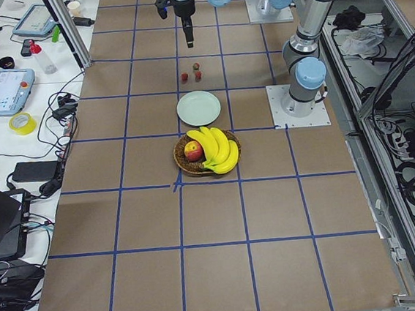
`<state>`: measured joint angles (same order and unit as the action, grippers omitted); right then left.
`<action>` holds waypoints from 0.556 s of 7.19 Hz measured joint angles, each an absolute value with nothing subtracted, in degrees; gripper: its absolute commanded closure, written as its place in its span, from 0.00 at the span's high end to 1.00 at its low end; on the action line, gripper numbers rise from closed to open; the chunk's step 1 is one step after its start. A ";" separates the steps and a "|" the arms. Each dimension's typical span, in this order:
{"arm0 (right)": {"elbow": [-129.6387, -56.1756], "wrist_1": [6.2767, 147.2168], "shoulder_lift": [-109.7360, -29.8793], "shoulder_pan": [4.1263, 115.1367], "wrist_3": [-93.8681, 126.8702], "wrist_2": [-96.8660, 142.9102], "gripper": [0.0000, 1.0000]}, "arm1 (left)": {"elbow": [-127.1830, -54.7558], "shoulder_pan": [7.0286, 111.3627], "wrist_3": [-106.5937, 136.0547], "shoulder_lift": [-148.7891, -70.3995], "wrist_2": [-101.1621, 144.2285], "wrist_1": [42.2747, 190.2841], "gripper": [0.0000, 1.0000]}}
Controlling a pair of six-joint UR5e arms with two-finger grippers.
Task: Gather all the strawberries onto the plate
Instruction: 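Raise the right gripper away while the left gripper moves toward the strawberries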
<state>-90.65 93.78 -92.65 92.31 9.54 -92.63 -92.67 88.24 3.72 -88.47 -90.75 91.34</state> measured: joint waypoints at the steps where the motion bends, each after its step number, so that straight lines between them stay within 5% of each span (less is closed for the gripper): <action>1: -90.45 93.49 -93.99 91.95 8.95 -92.43 1.00 | -93.04 88.36 3.95 -88.59 -89.85 91.37 1.00; 4: -90.42 93.95 -95.04 92.00 6.46 -90.81 1.00 | -97.94 90.70 4.61 -91.08 -83.95 85.50 1.00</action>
